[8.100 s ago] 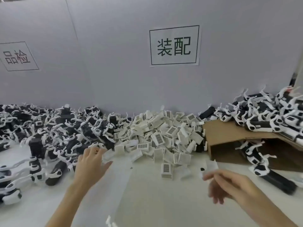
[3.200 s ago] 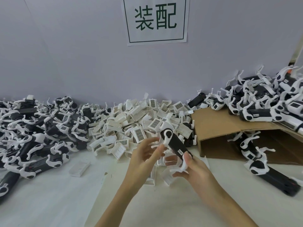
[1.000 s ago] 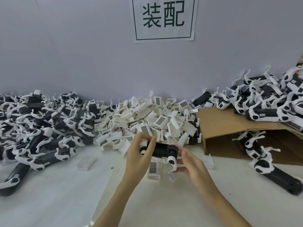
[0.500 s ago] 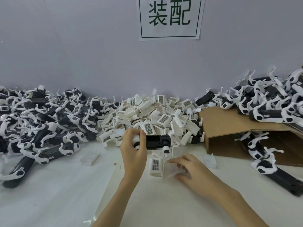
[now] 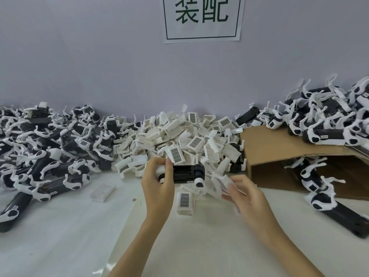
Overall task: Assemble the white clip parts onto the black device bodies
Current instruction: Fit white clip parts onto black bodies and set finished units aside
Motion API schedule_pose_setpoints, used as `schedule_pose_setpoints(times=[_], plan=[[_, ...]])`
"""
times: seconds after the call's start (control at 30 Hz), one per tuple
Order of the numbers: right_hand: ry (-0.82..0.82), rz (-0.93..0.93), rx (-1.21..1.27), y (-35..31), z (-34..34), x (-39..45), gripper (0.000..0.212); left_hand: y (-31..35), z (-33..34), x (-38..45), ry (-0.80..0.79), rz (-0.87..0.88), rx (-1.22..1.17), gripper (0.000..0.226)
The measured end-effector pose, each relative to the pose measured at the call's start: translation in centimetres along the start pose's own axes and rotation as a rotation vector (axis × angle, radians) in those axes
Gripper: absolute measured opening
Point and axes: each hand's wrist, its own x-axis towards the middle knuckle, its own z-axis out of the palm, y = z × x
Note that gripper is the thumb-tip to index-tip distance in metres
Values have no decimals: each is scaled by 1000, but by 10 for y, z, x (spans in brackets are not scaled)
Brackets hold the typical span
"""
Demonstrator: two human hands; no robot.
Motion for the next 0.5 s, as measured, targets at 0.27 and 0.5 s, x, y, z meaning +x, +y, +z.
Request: schedule_pose_setpoints(times=[0.27,0.5], plan=[[93,265,510,-2,0,5,51,5,7,-9,-98,-14,-6,23],[128,250,419,-1,4,3,51,9,12,-19,-239,-11,18,19]])
